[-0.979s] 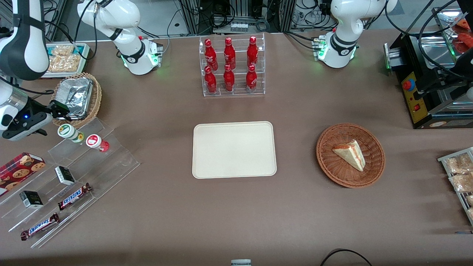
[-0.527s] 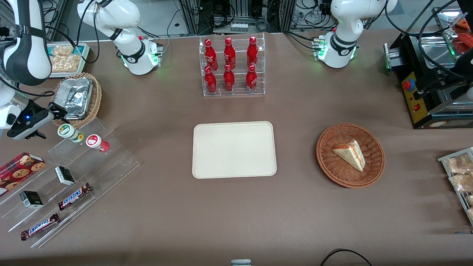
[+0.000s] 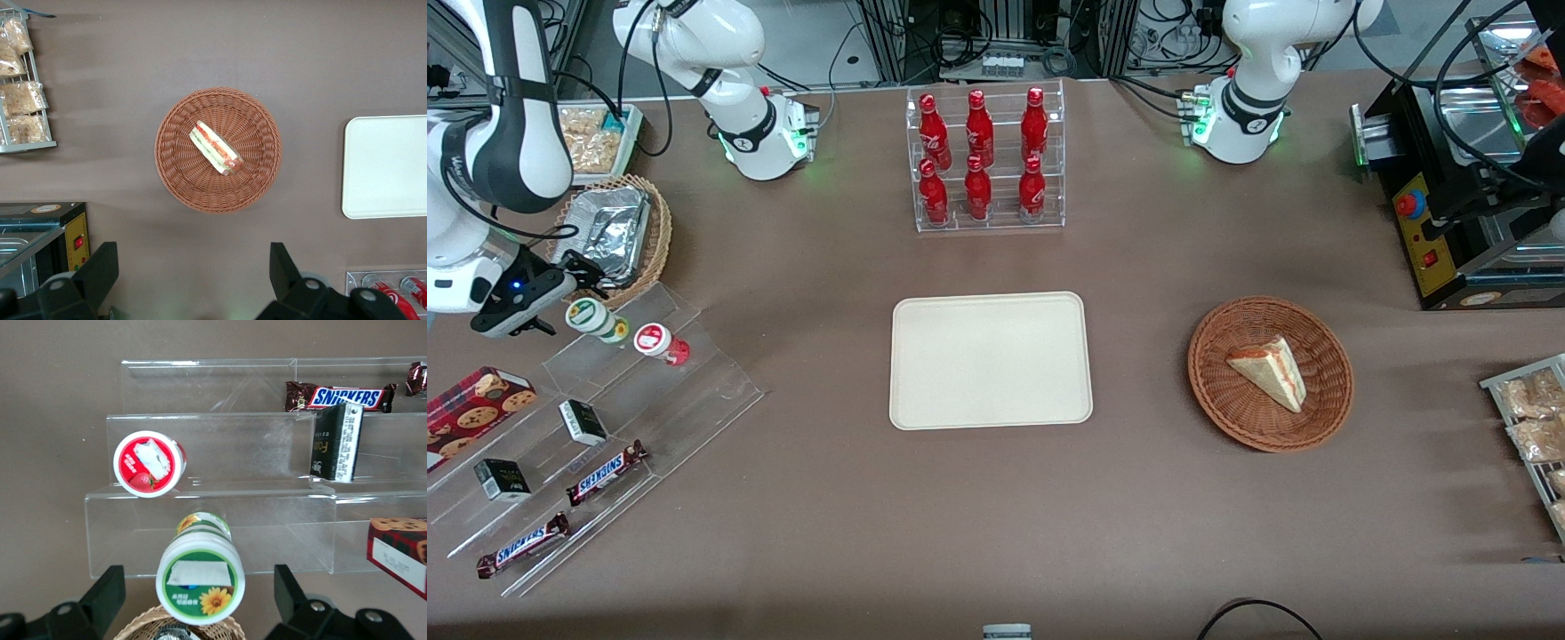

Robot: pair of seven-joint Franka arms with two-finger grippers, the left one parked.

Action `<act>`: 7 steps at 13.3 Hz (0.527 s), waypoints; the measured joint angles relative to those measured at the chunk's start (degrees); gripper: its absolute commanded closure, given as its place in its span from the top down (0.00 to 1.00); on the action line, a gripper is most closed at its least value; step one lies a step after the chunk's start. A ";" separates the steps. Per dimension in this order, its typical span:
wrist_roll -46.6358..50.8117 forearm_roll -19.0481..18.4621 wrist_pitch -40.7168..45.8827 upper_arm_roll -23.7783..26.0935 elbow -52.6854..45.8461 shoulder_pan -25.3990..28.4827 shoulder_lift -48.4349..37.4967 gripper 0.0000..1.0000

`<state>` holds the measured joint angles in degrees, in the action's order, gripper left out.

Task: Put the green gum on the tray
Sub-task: 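Lower the open right gripper onto the green-and-white gum canister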

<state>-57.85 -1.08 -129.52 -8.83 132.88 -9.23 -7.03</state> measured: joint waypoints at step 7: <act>0.00 0.00 -3.01 -0.04 2.04 0.00 0.48 0.99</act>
<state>-57.85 -1.08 -132.53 -8.86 134.92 -9.23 -6.55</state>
